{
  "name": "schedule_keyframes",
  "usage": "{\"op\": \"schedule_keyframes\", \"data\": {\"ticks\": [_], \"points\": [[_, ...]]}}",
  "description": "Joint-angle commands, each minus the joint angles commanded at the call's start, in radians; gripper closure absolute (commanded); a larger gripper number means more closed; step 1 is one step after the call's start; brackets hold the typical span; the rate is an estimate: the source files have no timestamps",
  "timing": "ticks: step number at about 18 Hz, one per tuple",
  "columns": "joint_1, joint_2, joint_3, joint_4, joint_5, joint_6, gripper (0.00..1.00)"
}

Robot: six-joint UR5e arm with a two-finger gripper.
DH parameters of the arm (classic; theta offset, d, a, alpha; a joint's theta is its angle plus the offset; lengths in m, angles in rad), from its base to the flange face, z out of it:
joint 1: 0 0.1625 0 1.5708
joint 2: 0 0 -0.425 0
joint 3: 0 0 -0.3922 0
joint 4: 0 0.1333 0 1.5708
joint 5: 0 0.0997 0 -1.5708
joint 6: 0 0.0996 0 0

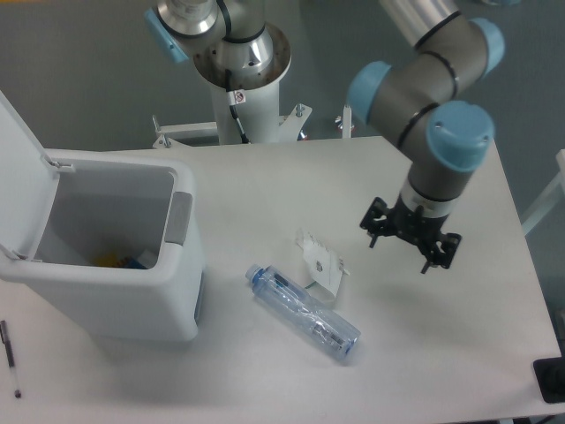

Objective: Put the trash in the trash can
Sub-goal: 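Move the gripper over the crumpled white paper and lower it, then close the gripper on the crumpled white paper and lift it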

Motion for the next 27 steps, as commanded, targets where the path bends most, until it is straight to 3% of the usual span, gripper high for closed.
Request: {"op": "schedule_keyframes", "data": {"ticks": [6,12,16,18,19,22,24,27], "points": [[-0.075,0.029,-0.112,0.017,0.005,-0.074,0.0],[-0.109,0.017,-0.135,0.029,0.005,-0.106,0.0],[-0.143,-0.029,-0.169,0.19,0.017,-0.216,0.0],[-0.155,-0.044,-0.167,0.212,0.052,-0.233,0.0],[-0.155,-0.046,-0.167,0.212,0.084,-0.235,0.06],[-0.16,-0.044,-0.169,0.21,0.115,-0.238,0.47],[-0.16,-0.043,-0.167,0.21,0.118,-0.238,0.69],[-0.158,-0.04,-0.166,0.21,0.12,-0.236,0.89]]}}
